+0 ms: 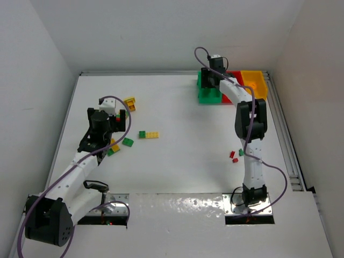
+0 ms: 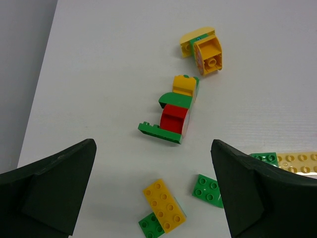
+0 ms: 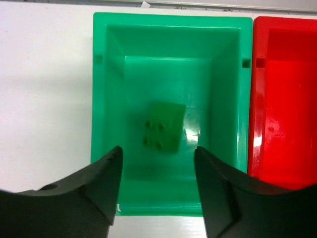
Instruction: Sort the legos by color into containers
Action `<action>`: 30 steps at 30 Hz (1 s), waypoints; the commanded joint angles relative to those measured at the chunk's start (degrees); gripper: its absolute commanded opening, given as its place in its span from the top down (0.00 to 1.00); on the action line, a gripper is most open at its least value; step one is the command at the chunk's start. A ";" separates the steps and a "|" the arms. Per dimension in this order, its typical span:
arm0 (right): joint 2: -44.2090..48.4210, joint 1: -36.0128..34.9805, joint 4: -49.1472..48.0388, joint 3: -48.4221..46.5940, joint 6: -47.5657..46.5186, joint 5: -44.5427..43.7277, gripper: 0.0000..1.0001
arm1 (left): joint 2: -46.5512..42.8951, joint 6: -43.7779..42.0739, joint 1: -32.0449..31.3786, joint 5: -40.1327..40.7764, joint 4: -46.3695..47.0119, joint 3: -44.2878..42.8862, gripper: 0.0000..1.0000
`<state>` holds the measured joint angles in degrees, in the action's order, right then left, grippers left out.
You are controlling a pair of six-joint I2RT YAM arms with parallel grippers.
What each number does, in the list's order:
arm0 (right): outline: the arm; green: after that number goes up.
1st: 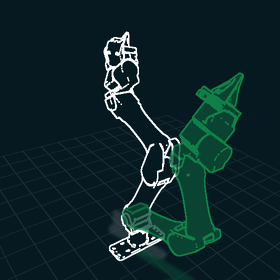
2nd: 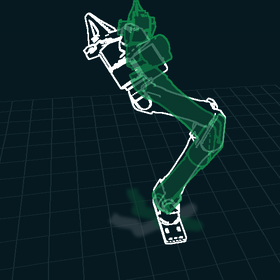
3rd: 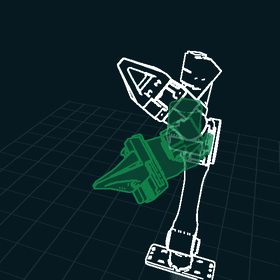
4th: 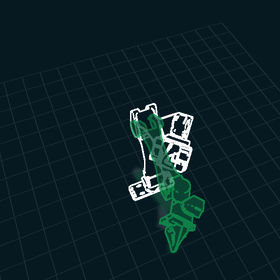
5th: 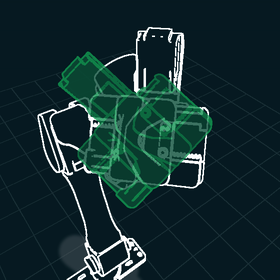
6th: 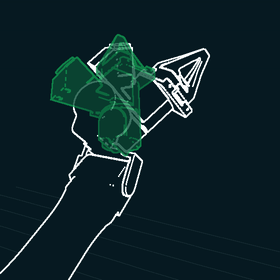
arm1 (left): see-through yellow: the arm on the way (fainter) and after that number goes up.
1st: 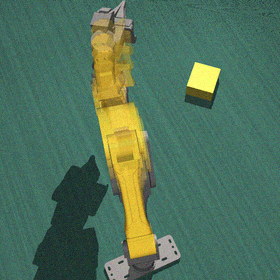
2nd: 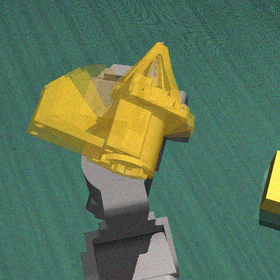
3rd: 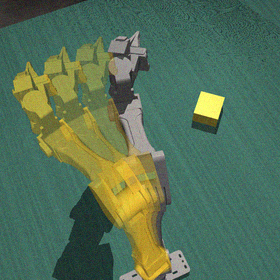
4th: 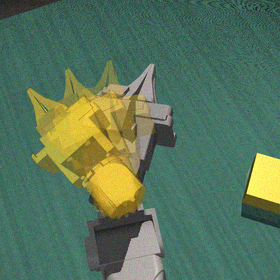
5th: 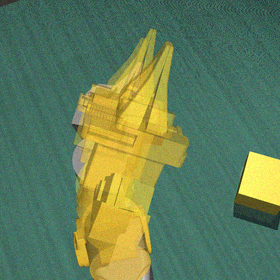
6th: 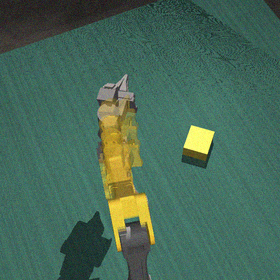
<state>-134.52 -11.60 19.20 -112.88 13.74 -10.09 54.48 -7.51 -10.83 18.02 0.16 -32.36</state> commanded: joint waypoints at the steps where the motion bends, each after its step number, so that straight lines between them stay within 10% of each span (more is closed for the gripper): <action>1: 5.22 0.26 -2.59 -1.30 -0.81 0.59 0.38 | -0.69 -0.23 -0.51 0.00 2.03 -1.65 0.00; 7: 10.14 0.34 -0.58 1.69 -3.01 -0.63 0.39 | -0.78 -0.23 -0.51 -0.62 2.47 -1.65 0.00; 9: 15.14 0.26 2.50 4.75 -2.32 -0.64 0.71 | -0.86 -0.23 -0.51 -0.53 2.39 -1.74 0.00; 12: 26.09 0.35 6.37 13.35 1.02 -0.99 0.89 | -1.22 -0.14 -0.51 -0.36 2.47 -1.48 0.00; 17: 43.61 1.48 6.90 43.06 4.00 1.03 0.58 | -2.27 0.83 -0.51 -1.14 3.53 0.63 0.00; 22: 56.02 11.32 7.60 63.73 9.90 8.24 0.76 | -2.18 1.71 -0.77 -2.90 4.49 1.86 0.00; 30: 57.53 13.18 7.69 72.53 8.32 3.15 0.72 | -0.78 0.57 -0.86 -3.26 7.39 1.95 0.00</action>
<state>-78.26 1.93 29.12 -40.69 21.34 -5.43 53.56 -7.01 -10.94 15.44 3.46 -30.20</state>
